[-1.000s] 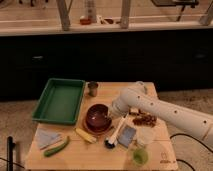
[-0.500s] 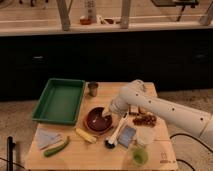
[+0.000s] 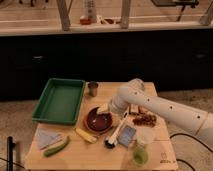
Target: Stack bowls into tray
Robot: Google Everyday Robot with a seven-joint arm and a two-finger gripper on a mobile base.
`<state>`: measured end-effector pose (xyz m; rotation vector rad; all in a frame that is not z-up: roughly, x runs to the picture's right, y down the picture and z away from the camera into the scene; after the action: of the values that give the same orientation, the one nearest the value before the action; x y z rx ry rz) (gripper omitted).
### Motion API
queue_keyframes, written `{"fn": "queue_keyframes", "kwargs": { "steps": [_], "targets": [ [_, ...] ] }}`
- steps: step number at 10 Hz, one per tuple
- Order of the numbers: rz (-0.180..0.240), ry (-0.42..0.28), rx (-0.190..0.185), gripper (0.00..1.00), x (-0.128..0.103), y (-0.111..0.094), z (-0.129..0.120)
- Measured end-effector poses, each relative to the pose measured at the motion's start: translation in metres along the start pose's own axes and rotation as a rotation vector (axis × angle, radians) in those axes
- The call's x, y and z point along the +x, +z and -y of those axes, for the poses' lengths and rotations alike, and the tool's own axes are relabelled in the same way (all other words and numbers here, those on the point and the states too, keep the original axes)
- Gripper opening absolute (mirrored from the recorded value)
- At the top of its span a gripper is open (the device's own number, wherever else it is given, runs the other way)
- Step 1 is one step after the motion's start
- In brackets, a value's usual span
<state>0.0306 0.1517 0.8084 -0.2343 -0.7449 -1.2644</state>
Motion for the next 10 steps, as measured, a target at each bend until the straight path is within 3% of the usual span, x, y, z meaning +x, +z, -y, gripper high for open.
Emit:
{"fn": "queue_keyframes", "kwargs": {
  "steps": [10],
  "targets": [
    [0.061, 0.003, 0.088, 0.80, 0.010, 0.030, 0.004]
  ]
}}
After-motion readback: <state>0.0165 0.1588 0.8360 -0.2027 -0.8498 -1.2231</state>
